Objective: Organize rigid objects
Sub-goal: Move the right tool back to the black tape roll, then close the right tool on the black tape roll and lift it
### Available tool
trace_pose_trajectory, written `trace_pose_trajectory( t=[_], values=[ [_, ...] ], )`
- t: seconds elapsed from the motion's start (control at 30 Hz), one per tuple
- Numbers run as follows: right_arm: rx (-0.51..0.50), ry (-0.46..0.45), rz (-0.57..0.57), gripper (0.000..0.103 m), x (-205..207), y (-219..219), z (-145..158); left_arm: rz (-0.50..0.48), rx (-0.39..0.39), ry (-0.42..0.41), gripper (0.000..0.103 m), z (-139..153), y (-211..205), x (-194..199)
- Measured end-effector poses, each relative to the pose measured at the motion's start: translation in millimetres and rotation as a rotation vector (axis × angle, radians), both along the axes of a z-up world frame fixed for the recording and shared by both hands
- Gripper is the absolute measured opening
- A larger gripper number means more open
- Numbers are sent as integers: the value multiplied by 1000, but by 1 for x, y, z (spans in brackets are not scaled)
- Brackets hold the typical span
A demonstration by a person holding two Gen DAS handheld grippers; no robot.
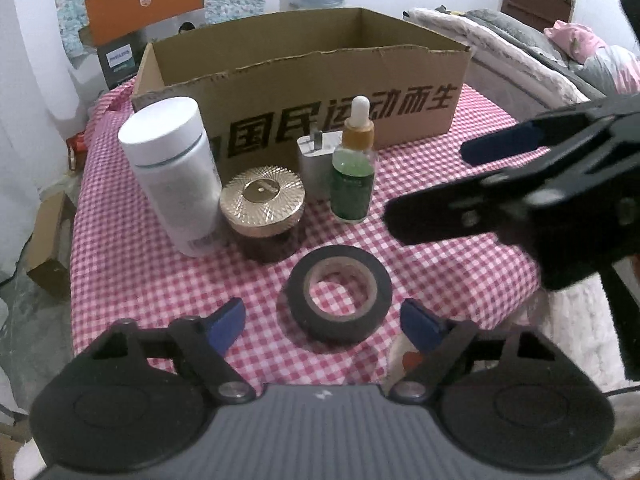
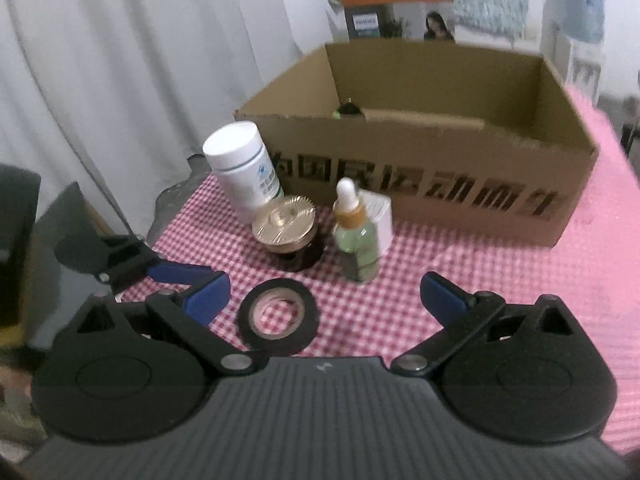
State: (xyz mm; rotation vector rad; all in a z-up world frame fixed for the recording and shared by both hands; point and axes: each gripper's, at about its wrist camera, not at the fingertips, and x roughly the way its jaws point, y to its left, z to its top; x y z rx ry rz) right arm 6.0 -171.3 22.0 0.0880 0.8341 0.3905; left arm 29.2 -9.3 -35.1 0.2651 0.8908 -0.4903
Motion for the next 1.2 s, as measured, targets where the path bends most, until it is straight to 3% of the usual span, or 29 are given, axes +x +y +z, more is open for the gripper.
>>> trace_pose_trajectory(
  t=[0.17,0.23,0.4,0.5,0.7,1.1,1.2],
  values=[
    [47,58,-18,97,11,5,-20,-19,-2,9,73,-10,-2,1],
    [61,82,-10,89,15,7,-27,-25,-10,17,71,-13,-2,2],
    [85,141,10,57,24,12,-41,-33,-27,31,62,-18,-3,3],
    [89,162,21,47,26,11,-47,-41,-24,22,61,-18,-7,3],
    [97,173,18,38,24,1,-52,-83,-23,20,61,-18,-21,7],
    [112,165,-44,37,17,-39,-54,-168,-19,15,62,-19,-56,10],
    [109,157,-44,32,17,-39,-55,-161,-8,19,68,-20,-58,13]
  ],
)
